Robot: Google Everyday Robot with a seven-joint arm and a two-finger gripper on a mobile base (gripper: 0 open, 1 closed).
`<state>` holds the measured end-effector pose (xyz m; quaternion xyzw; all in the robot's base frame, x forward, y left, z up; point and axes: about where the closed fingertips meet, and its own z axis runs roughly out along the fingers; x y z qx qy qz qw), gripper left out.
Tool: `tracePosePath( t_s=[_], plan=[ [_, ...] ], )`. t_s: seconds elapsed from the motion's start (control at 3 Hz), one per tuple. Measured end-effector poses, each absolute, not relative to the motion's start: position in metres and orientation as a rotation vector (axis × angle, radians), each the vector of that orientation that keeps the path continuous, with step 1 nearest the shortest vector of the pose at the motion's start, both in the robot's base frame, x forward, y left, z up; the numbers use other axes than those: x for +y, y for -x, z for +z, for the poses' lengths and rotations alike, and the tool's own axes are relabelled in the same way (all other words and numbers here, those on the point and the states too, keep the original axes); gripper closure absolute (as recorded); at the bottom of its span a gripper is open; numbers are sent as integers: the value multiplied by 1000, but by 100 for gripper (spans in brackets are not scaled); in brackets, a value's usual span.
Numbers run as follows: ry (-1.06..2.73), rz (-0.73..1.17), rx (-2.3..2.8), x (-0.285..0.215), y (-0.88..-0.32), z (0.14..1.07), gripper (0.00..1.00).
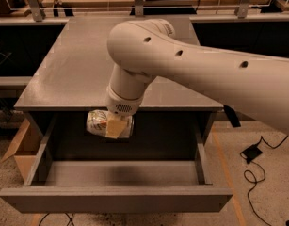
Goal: Place 7up can into top drawer
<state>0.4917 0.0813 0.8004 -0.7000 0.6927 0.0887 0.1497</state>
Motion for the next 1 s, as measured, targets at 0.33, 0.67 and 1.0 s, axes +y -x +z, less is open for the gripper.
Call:
tracePosePath(
  t_s=[0.33,0.67,1.0],
  plan=[
    [2093,233,1947,87,-477,789,100],
    [2142,219,1934,89,-464,777,100],
    [2143,185,1966,84,-465,756,100]
  ],
)
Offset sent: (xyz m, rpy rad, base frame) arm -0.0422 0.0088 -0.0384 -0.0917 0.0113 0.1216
